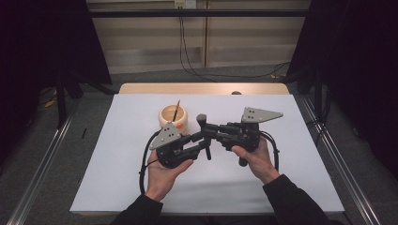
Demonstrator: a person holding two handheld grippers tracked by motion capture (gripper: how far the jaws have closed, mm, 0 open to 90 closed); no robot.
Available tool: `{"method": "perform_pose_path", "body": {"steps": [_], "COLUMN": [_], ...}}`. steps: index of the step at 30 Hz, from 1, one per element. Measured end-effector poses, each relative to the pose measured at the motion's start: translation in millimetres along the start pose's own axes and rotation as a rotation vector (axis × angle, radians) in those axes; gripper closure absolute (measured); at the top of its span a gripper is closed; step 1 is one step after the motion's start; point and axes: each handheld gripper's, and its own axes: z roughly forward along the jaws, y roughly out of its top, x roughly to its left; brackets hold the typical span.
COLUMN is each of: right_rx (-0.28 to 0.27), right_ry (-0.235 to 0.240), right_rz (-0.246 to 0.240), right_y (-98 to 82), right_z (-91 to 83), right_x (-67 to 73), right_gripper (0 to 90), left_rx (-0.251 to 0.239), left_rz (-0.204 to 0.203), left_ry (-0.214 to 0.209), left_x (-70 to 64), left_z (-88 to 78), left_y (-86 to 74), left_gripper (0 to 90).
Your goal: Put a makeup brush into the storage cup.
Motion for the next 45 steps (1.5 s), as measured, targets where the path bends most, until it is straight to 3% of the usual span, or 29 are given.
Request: {"method": "perform_pose_path", "body": {"steps": [7,15,20,22,33,45], "right_rx": [0.000,-0.003,-0.004,-0.004,-0.003,-0.043], "right_ry": [-0.005,0.005,0.001,0.003,-0.002,-0.063], "right_rz": [-0.003,0.004,0.024,0.023,0.028,0.003], "right_y": [0.1,0.0,-0.3,-0.4,-0.3,1.1], "right_z": [-1.1,-1.2,-1.2,-1.6,-1.1,-2.3], "right_x": [-1.1,-1.7,-4.0,-5.0,-5.2,-3.7], "right_gripper": [77.5,76.8,66.8,67.5,38.0,10.8], "left_rx": [0.008,0.010,0.007,0.004,-0.003,-0.006], "left_rz": [0.005,0.017,0.012,0.004,0.011,0.012], "left_ry": [-0.016,-0.017,-0.022,-0.016,-0.021,-0.002], "left_x": [-0.6,0.9,0.6,0.3,1.5,6.1], "left_z": [0.4,-3.0,-3.0,-2.4,-3.1,-8.1], "left_y": [0.7,1.5,1.7,1.4,1.7,2.3], "left_gripper": [76.8,78.8,78.9,78.9,78.9,78.9]}}
